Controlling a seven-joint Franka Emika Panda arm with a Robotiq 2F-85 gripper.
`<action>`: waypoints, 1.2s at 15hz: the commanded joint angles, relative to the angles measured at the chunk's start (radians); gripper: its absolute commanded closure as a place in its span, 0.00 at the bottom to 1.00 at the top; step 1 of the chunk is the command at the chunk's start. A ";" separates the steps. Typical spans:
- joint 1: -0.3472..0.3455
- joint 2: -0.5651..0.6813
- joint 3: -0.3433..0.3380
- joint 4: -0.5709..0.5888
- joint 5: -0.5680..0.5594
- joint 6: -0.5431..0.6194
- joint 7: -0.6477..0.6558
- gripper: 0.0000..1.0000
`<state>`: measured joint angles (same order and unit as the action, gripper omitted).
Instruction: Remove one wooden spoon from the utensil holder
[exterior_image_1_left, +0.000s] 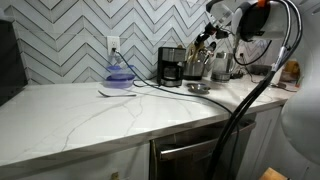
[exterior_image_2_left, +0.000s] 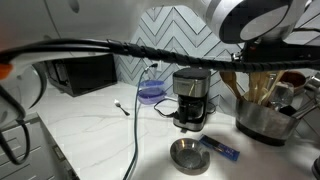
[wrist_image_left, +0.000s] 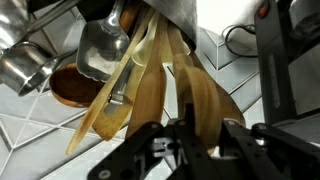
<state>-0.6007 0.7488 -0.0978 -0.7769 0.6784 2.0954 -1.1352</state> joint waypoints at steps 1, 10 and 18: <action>-0.014 0.034 0.004 0.073 -0.005 -0.047 0.003 0.96; -0.002 -0.024 -0.025 0.093 -0.041 -0.123 0.084 0.96; 0.007 -0.109 -0.044 0.115 -0.074 -0.176 0.213 0.96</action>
<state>-0.5991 0.6656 -0.1219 -0.6766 0.6315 1.9586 -0.9703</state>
